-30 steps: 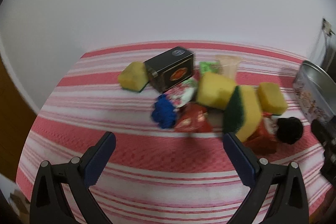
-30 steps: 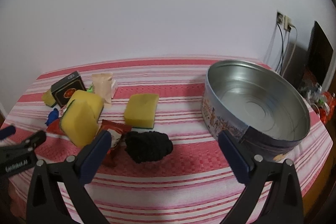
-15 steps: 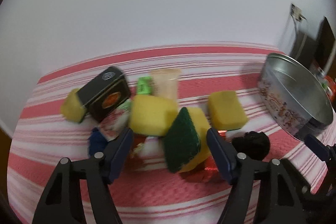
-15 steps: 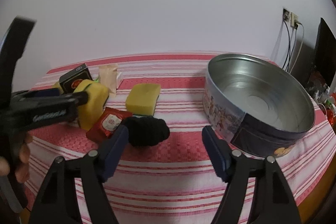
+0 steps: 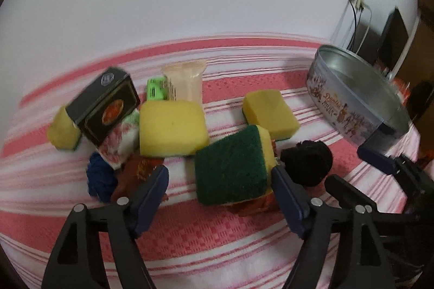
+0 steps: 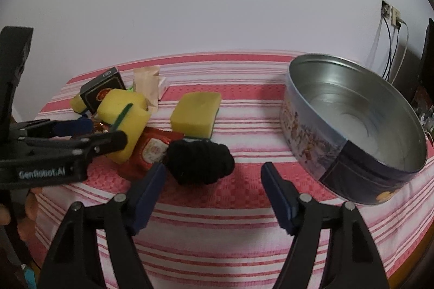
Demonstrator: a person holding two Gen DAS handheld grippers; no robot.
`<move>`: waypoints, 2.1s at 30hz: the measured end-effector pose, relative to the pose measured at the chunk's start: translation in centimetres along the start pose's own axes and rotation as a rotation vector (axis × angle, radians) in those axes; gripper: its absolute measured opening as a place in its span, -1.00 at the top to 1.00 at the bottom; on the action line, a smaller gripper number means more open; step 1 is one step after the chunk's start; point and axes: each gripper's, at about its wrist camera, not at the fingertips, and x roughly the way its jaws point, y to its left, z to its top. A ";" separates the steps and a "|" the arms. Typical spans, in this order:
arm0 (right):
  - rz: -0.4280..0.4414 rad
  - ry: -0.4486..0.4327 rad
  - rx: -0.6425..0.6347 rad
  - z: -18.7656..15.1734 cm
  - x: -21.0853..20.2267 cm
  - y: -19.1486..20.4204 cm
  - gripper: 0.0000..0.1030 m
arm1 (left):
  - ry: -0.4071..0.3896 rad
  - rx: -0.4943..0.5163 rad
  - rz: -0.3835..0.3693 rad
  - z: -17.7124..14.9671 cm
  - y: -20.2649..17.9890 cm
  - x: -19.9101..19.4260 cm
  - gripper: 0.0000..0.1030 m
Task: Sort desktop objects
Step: 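Grasp the yellow-green sponge with the left tool while the right tool grasps the black fuzzy ball, then carry the sponge with the left tool while the right tool carries the black ball over the tin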
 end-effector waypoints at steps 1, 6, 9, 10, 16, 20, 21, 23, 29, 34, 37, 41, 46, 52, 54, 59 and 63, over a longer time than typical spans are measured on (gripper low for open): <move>0.003 0.003 -0.002 0.0 0.1 0.0 -0.44 | 0.004 0.028 0.032 0.2 -0.7 0.3 -0.73; 0.002 0.002 -0.004 -0.1 -0.1 -0.2 -0.44 | 0.039 0.008 0.024 0.7 -1.2 2.1 -0.75; -0.007 0.000 -0.004 -0.1 -0.1 -0.5 -0.44 | 0.064 -0.094 -0.024 0.4 0.6 3.2 -0.37; -0.004 0.000 -0.004 0.0 0.0 -0.6 -0.44 | 0.063 -0.129 -0.061 0.3 1.3 3.3 -0.37; 0.038 0.027 -0.002 0.7 1.2 -0.6 -0.44 | -0.050 -0.154 -0.104 -0.3 2.5 0.5 0.23; 0.035 0.063 -0.046 1.3 2.7 0.0 -0.44 | -0.132 -0.100 -0.037 -0.3 2.5 -2.6 0.29; 0.030 0.082 -0.050 1.4 3.2 0.1 -0.44 | -0.139 -0.087 -0.020 -0.4 2.4 -3.0 0.29; 0.051 0.121 -0.043 1.6 4.2 0.2 -0.44 | -0.145 -0.072 -0.007 -0.6 2.4 -3.3 0.29; 0.163 0.212 -0.011 1.5 5.8 0.7 -0.04 | -0.117 -0.094 -0.020 -1.7 2.5 -2.0 0.29; 0.144 0.194 -0.021 1.5 5.3 0.9 -0.02 | -0.079 -0.106 -0.021 -1.8 2.7 -1.1 0.29; 0.138 0.157 0.011 1.8 4.3 0.4 -0.02 | -0.086 -0.090 -0.009 -1.2 2.4 -0.6 0.29; 0.124 0.086 0.032 1.8 2.4 -0.2 -0.02 | -0.003 -0.109 0.014 -1.2 2.7 2.0 0.30; 0.105 0.053 0.060 2.1 1.0 -1.2 -0.02 | -0.068 -0.148 -0.026 -1.7 2.8 0.8 0.37; 0.043 -0.065 0.091 3.2 -2.5 -3.2 -0.02 | -0.211 -0.090 -0.060 -0.4 0.9 -3.7 0.37; -0.008 -0.105 0.103 3.6 -3.5 -4.1 -0.02 | -0.244 -0.063 -0.081 0.2 -0.3 -4.7 0.37; -0.154 -0.142 0.166 4.5 -5.2 -7.8 -0.02 | -0.297 0.033 -0.143 1.9 -4.7 -6.0 0.37; -0.284 -0.154 0.237 4.7 -6.1 -11.6 -0.02 | -0.329 0.097 -0.232 3.9 -8.6 -6.0 0.37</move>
